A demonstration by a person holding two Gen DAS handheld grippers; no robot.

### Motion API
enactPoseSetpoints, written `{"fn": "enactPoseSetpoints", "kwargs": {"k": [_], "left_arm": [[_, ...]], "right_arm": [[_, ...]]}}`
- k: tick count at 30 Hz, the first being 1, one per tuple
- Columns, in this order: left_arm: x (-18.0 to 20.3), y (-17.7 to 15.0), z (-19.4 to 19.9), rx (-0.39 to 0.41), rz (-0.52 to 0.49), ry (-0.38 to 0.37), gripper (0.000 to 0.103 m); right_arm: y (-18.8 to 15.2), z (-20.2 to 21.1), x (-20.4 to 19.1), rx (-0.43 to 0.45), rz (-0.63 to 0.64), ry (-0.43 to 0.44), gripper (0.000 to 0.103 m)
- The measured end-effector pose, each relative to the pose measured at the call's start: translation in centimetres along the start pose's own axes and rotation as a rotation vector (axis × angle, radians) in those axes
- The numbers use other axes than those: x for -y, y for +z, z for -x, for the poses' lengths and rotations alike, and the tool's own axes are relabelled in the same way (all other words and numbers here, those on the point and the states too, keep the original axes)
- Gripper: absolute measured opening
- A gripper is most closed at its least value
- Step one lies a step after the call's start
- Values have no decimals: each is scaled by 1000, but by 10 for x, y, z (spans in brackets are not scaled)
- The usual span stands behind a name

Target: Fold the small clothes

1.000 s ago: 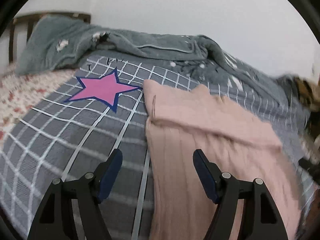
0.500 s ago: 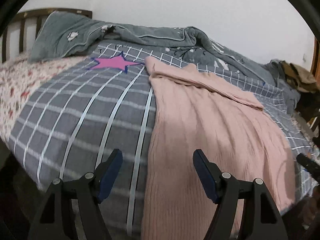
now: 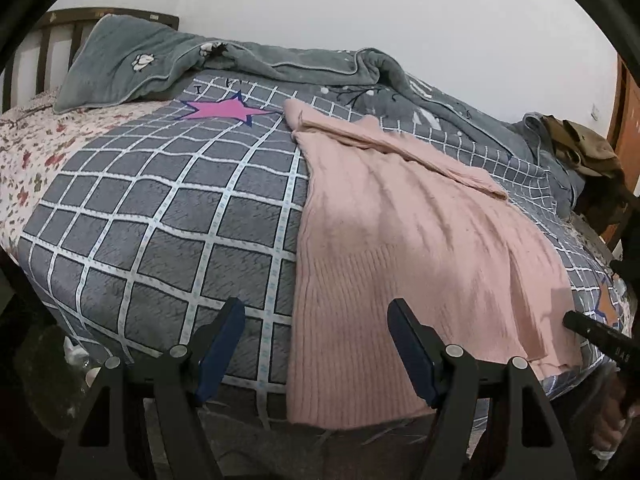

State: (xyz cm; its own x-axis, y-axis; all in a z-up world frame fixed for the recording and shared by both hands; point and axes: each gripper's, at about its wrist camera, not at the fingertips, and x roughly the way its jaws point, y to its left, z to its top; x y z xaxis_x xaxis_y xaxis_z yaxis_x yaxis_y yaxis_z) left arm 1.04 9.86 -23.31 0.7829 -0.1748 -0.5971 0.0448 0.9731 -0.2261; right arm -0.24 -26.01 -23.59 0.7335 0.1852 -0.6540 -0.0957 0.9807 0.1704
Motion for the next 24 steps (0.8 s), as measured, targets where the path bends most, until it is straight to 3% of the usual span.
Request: {"fn": "enactPoseSetpoints", "kwargs": {"k": [7,13,16,20,24], "left_arm": [[9,-4,-6,-10,-42,36,69],[18,-7,-7,-5,-99,64,57],[18,-7,-7,-4,-101,94,45],[15,-6,-6,-11,-81,63,26],[13,-5,-6,-15,-66,46,20]], "right_arm": [[-5,-10,-7,-13,39,-50,29],[-7,-10,-12,4,67,-82,29],[-6,-11,-10,7,56,-83,29],[-6,-12,-13,8,52,-73,22],[-7,-11,-15,7,64,-63,13]]}}
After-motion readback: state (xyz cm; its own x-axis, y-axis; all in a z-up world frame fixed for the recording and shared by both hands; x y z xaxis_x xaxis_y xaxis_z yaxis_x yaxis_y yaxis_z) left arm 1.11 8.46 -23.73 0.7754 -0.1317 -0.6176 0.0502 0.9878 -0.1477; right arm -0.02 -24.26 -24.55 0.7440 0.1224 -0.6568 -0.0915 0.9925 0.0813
